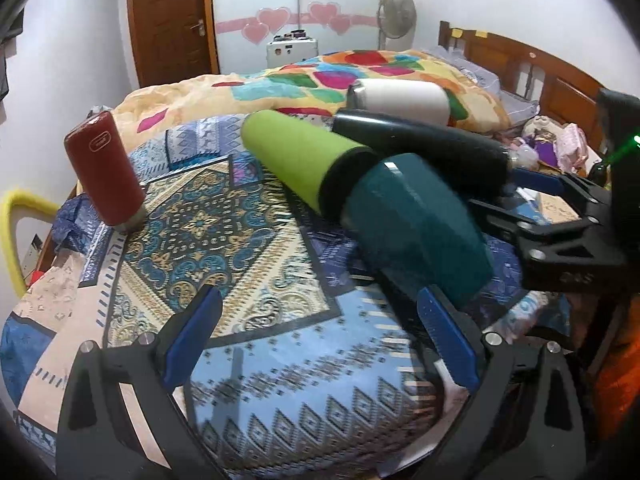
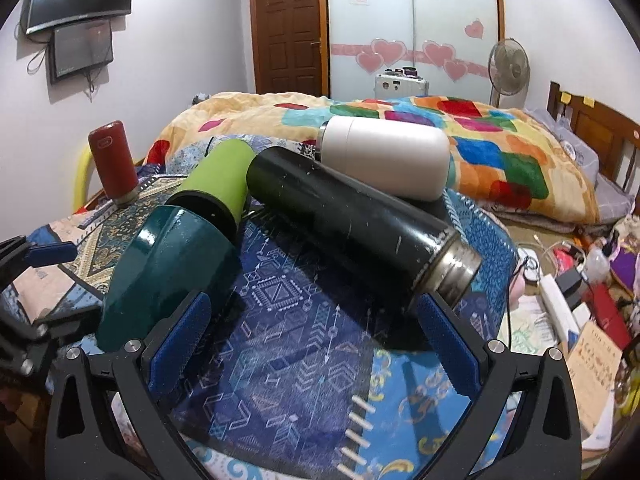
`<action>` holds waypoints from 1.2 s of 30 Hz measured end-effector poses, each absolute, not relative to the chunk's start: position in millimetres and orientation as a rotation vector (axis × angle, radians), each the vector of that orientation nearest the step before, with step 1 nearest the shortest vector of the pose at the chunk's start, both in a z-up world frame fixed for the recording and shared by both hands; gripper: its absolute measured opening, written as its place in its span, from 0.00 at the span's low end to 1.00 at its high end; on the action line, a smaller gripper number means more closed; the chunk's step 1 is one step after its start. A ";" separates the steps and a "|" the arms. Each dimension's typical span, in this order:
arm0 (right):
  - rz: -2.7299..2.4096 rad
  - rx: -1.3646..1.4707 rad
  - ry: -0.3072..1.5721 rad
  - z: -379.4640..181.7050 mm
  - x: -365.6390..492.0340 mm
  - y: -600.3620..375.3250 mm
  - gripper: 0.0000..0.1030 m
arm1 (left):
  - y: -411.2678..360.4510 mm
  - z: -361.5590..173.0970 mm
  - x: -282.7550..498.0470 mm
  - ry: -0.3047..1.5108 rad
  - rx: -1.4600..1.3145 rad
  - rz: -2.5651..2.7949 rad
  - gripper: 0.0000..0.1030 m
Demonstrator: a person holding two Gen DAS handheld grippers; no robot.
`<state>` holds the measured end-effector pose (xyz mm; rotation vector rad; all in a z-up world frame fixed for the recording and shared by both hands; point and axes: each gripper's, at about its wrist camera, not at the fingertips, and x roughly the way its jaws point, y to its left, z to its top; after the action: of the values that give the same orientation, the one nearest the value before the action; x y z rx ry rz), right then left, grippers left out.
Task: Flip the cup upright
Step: 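Carry the mug toward the right gripper while the right gripper closes on its body, then open the left gripper and turn the mug rim-up with the right gripper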
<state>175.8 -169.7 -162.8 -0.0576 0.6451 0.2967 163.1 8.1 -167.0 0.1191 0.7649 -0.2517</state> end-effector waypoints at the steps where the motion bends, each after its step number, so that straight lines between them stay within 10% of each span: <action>1: 0.297 -0.062 0.644 -161.8 175.8 -169.3 1.00 | 5.6 -166.1 160.3 0.757 0.122 -0.255 0.97; 31: 0.398 -0.157 0.734 -166.3 187.4 -94.2 0.95 | 54.8 -140.0 138.2 0.544 0.071 -0.114 0.97; 36: 0.437 -0.163 0.777 -170.0 192.0 -89.5 0.74 | 56.1 -142.3 138.6 0.548 0.064 -0.114 0.97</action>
<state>192.0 -89.5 -170.0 -0.1629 0.7774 0.4366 138.6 56.1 -142.3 0.0636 0.5484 -0.1136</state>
